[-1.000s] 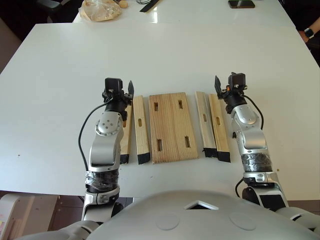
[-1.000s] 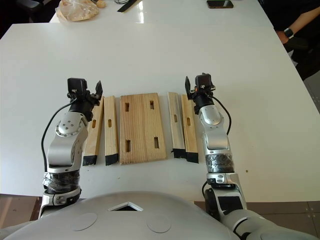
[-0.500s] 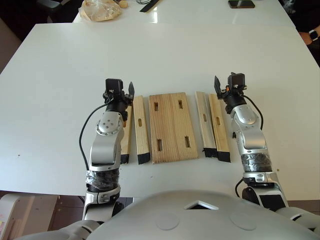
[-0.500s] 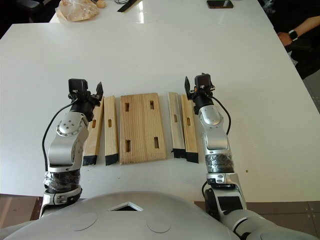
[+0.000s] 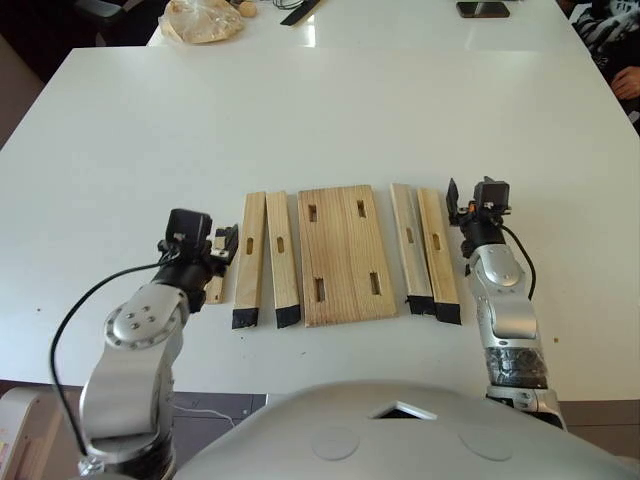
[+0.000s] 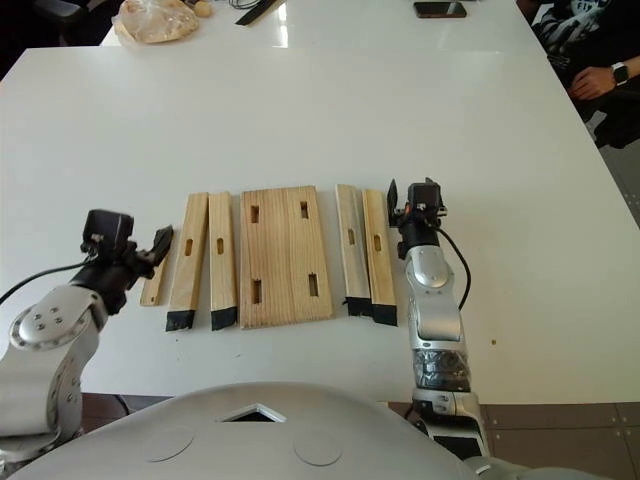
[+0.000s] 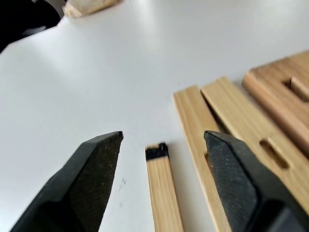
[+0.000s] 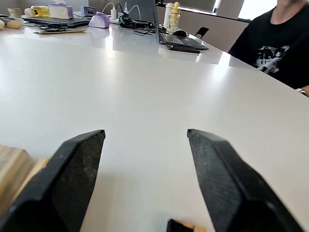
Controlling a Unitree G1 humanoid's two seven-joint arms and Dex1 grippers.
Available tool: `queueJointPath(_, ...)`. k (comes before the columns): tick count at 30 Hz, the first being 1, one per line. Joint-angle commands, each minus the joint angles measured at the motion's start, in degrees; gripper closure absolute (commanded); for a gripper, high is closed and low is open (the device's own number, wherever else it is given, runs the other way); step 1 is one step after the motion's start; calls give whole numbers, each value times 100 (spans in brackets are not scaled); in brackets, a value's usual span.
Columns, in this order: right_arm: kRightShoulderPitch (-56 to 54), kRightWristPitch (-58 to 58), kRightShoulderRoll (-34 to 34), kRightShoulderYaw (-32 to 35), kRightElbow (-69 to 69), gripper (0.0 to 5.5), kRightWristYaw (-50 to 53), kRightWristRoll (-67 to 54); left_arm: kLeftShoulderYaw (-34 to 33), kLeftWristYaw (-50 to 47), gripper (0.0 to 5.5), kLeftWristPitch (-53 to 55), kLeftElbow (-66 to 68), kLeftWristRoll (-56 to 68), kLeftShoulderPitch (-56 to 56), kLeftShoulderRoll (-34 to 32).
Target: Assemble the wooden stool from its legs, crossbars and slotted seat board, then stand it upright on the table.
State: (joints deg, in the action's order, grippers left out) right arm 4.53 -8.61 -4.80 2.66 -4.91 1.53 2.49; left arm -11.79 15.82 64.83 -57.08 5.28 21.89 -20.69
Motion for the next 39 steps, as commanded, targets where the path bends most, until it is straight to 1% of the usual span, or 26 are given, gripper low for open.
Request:
queueJointPath(1,101,-22,46,86,-172,235,92,-11,-416,261,237,11,161,199,683,-2)
queueJointPath(3,104,-26,60,71,-193,235,105,-8,-418,284,237,-94,257,238,784,-27)
queueJointPath(6,107,-17,82,78,-235,235,119,-34,-223,440,237,-267,484,336,988,-139)
queueJointPath(13,24,-45,11,89,-198,235,28,-70,96,320,237,-1075,1599,81,1440,-192)
queueJointPath(18,-117,-57,-50,99,-109,237,-53,-73,118,144,307,-1516,2116,8,1459,-91)
queueJointPath(21,-172,-77,-68,109,-107,237,-98,-74,-93,51,347,-1620,2180,211,1374,114)
queueJointPath(23,-189,-90,-66,106,-122,237,-114,-69,-248,-41,381,-1538,2246,287,1230,181)
queueJointPath(26,-211,-117,-58,95,-155,237,-132,-64,-412,-193,418,-1485,2350,283,1060,203)
queueJointPath(29,-294,-96,-72,95,-37,237,-161,-64,-469,-532,418,-1814,2601,43,457,104)
queueJointPath(33,-600,-58,-142,125,164,237,-210,-67,-399,-859,418,-2356,2684,-59,-903,118)
queueJointPath(36,-1003,81,-313,286,345,237,-525,-330,-155,-687,418,-3087,2384,44,-2064,13)
queueJointPath(38,-1318,71,-380,393,345,237,-1069,-875,5,-470,418,-3017,2073,557,-2966,143)
queueJointPath(39,-1483,-15,-396,422,277,237,-1422,-1246,65,-245,418,-2851,1912,1056,-3313,250)
